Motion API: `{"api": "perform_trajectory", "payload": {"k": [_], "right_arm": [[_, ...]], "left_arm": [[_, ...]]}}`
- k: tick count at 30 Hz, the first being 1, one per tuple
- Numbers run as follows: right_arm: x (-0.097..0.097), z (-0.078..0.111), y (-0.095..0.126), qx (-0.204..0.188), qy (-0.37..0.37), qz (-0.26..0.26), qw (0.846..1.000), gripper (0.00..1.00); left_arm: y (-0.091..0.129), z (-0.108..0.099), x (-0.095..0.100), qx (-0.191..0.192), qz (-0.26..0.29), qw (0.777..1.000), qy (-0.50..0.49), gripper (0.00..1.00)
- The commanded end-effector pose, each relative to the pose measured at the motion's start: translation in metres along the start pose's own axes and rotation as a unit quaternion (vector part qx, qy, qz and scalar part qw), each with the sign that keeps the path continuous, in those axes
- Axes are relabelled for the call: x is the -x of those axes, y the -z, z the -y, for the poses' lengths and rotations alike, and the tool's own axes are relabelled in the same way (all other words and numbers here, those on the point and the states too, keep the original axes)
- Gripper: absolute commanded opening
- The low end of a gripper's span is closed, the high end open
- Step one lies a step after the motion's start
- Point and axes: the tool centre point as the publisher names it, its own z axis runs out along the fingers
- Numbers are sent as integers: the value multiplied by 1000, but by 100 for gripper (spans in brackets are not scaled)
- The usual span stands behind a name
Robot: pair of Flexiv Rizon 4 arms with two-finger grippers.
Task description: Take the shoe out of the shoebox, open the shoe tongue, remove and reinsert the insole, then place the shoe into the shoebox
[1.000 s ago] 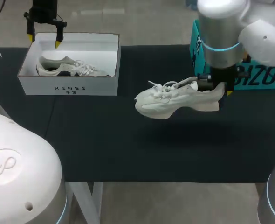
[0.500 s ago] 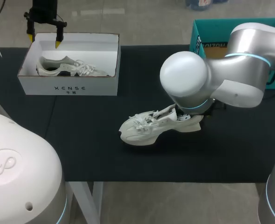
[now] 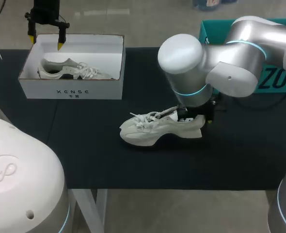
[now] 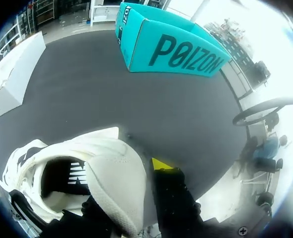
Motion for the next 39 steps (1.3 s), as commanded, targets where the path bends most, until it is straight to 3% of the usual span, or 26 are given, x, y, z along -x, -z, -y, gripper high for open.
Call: {"api": "perform_trajectory", "payload": {"k": [1,9,19,20,21,22,23,30,39], "right_arm": [[-12,-8,-4,-25,-10,0,1000,0],[-18,-12,-13,-31,-15,1,999,0],[-6,-10,-39,-50,-28,26,998,0],[-6,-10,-40,-53,-26,26,998,7],[-5,-10,-40,-53,-23,26,998,34],[-4,-8,-39,-52,-20,29,998,76],[-2,-7,-38,-53,-19,30,998,100],[10,-8,-17,-52,-13,31,998,100],[31,-18,39,-42,54,-61,996,100]], "left_arm": [[1,-1,-1,-1,0,1000,0,100],[1,-1,-1,-1,0,1000,0,100],[1,-1,-1,-1,0,1000,0,100],[1,-1,-1,-1,0,1000,0,100],[1,-1,-1,-1,0,1000,0,100],[1,-1,-1,-1,0,1000,0,100],[1,-1,-1,-1,0,1000,0,100],[1,-1,-1,-1,0,1000,0,100],[1,-1,-1,-1,0,1000,0,100]]}}
